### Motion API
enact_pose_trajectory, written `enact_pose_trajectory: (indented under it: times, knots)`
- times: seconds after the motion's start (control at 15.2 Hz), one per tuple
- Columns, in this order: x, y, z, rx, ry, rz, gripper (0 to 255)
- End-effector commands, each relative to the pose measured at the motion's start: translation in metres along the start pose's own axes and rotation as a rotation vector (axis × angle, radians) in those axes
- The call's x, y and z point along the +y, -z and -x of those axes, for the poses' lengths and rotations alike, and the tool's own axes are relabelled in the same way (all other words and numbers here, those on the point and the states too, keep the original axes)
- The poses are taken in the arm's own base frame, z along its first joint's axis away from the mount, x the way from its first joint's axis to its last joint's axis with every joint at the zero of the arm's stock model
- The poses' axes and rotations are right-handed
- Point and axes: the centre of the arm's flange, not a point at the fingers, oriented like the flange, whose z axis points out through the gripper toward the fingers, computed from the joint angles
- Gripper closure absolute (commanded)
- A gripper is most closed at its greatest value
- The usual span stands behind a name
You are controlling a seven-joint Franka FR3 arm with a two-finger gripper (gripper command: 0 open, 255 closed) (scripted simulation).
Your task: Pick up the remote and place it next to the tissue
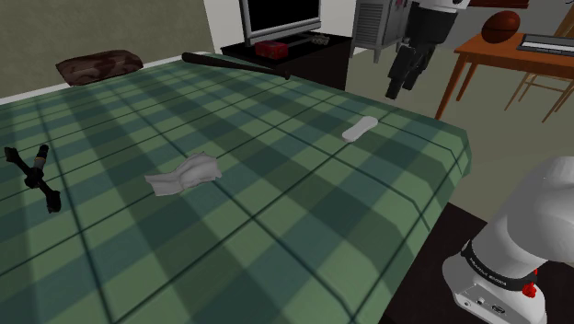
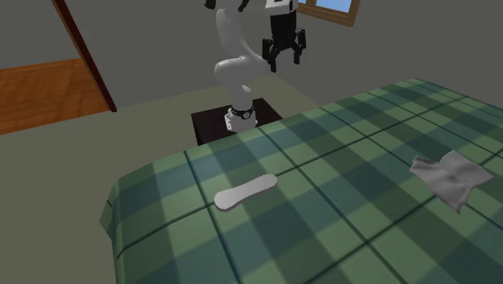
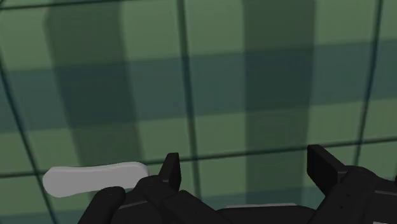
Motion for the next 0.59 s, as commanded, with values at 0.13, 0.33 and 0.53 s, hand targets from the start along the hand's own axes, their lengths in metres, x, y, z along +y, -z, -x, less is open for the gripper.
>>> enact_pose_trajectory:
  times: [0.13,0.33,0.53]
  knots:
    - [0.022,-0.015,0.001,-0.010,0.095,0.001,0]
    - [0.054,-0.037,-0.001,-0.025,0.237,0.003,0]
    - [0.086,-0.059,-0.007,-0.040,0.378,0.004,0]
